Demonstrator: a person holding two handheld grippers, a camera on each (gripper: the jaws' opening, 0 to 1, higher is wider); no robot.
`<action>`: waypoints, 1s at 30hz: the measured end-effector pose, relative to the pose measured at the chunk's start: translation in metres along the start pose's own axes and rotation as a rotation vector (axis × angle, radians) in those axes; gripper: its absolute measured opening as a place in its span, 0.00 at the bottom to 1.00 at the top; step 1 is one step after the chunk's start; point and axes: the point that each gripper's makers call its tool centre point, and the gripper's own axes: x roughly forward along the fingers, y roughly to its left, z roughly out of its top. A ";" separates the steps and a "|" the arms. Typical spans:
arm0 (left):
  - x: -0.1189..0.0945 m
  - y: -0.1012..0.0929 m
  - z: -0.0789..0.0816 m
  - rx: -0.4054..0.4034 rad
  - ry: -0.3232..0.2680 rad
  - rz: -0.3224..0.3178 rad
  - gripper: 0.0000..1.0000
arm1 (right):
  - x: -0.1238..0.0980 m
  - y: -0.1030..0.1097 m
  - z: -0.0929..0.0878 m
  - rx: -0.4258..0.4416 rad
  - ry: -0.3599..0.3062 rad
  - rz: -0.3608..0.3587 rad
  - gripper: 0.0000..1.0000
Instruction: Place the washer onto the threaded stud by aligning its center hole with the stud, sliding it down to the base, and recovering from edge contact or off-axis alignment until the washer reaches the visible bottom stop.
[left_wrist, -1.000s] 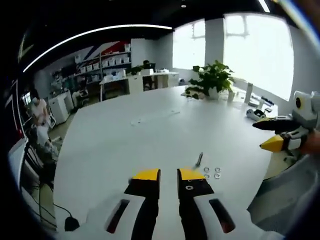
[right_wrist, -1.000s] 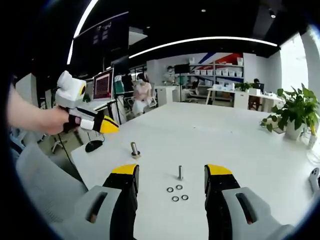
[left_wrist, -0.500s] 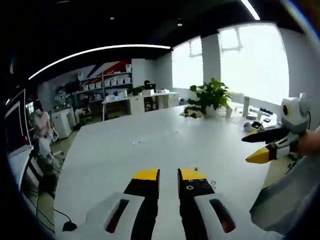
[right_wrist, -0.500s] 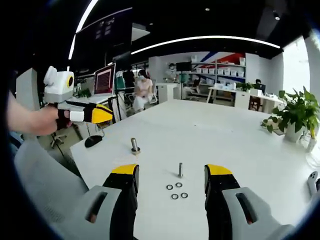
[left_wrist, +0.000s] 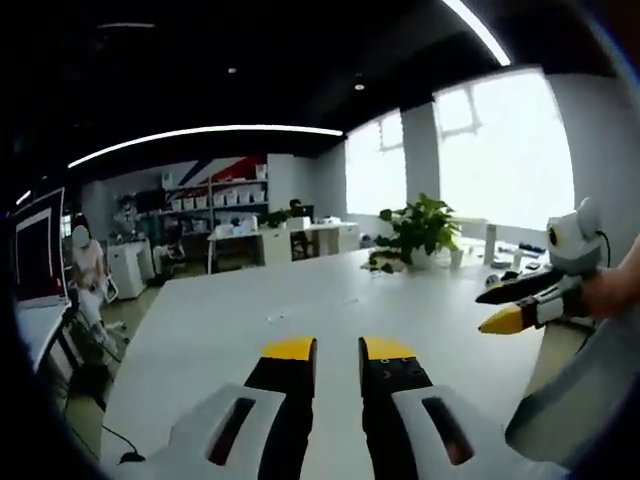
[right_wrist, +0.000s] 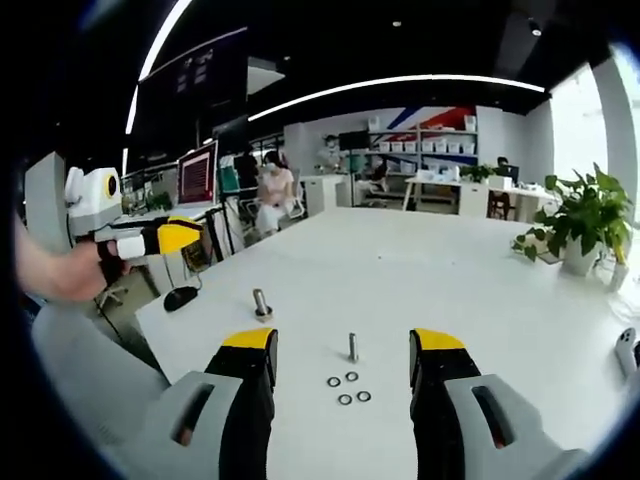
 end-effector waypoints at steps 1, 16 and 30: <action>-0.002 0.001 0.001 -0.015 -0.013 0.002 0.15 | 0.000 -0.002 -0.002 0.003 0.010 -0.007 0.55; -0.002 0.000 0.002 -0.053 -0.064 -0.012 0.18 | 0.002 -0.005 -0.013 -0.008 0.061 -0.034 0.55; -0.001 -0.004 0.004 -0.040 -0.065 -0.026 0.17 | 0.010 -0.024 -0.013 -0.014 0.094 -0.068 0.55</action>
